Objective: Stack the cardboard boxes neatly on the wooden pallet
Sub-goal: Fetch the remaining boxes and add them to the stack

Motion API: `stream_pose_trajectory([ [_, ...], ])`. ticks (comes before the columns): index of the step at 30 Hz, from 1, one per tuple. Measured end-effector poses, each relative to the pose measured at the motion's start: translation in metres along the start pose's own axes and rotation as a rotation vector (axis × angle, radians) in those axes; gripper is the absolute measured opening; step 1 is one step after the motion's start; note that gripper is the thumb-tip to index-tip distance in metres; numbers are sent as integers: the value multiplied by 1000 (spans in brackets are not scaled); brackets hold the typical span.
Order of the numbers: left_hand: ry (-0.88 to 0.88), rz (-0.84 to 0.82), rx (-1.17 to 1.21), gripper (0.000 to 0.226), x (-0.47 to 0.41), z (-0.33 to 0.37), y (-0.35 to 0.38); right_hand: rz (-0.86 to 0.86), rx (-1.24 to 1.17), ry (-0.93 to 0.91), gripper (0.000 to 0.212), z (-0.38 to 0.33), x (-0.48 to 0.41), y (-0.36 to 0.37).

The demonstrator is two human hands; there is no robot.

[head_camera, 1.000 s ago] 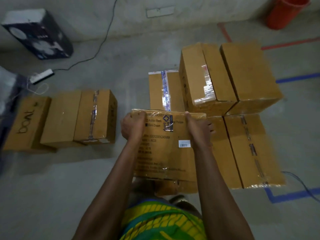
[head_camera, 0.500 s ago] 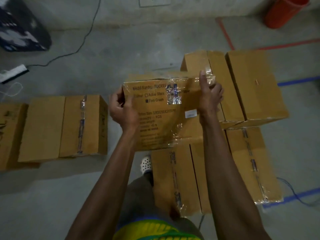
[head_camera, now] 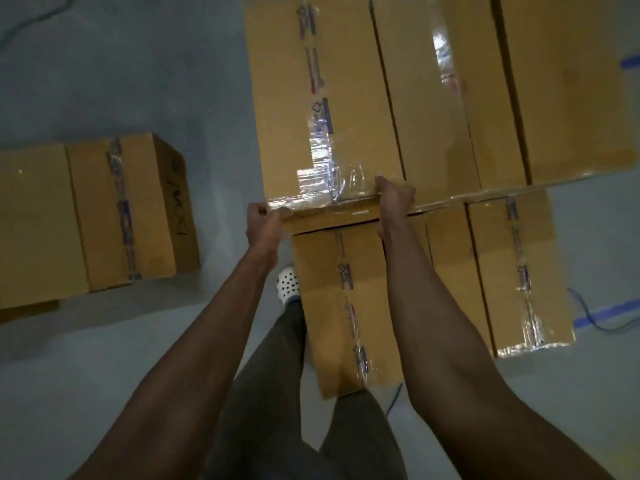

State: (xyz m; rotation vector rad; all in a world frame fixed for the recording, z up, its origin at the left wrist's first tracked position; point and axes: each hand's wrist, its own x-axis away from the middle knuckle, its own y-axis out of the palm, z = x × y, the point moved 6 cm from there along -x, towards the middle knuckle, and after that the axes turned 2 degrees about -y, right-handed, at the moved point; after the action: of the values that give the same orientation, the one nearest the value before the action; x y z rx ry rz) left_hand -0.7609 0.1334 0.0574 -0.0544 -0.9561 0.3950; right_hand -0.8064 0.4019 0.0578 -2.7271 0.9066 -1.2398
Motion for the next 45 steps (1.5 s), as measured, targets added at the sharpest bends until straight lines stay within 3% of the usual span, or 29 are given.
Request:
stream_pose_trajectory([
  [3, -64, -56, -44, 68, -7, -40, 13, -17, 35, 10, 85, 36, -1, -10],
  [5, -51, -115, -110, 76, -6, -58, 21, -42, 96, 22, 89, 57, 4, -17],
  [9, 7, -86, -175, 67, -10, -59, 24, -125, 218, 63, 91, 81, 1, -24],
  [14, 21, 41, -178, 53, -17, -36, 27, 15, 194, 53, 83, 74, -16, -41],
  [18, 67, 117, -273, 54, -18, -34, 34, 17, 201, 65, 87, 66, -21, -42],
  [24, 132, 212, -289, 57, -15, -40, 31, -78, -21, 351, 92, 79, -36, -36],
  [31, 175, 213, -293, 60, -13, -41, 29, -129, 187, 400, 81, 83, -40, -44],
  [38, 247, 132, -363, 60, -6, -44, 40, -51, 178, 376, 71, 81, -39, -44],
  [45, 158, 0, -443, 90, -18, -57, 37, -88, 211, 300, 73, 86, -16, -54],
])
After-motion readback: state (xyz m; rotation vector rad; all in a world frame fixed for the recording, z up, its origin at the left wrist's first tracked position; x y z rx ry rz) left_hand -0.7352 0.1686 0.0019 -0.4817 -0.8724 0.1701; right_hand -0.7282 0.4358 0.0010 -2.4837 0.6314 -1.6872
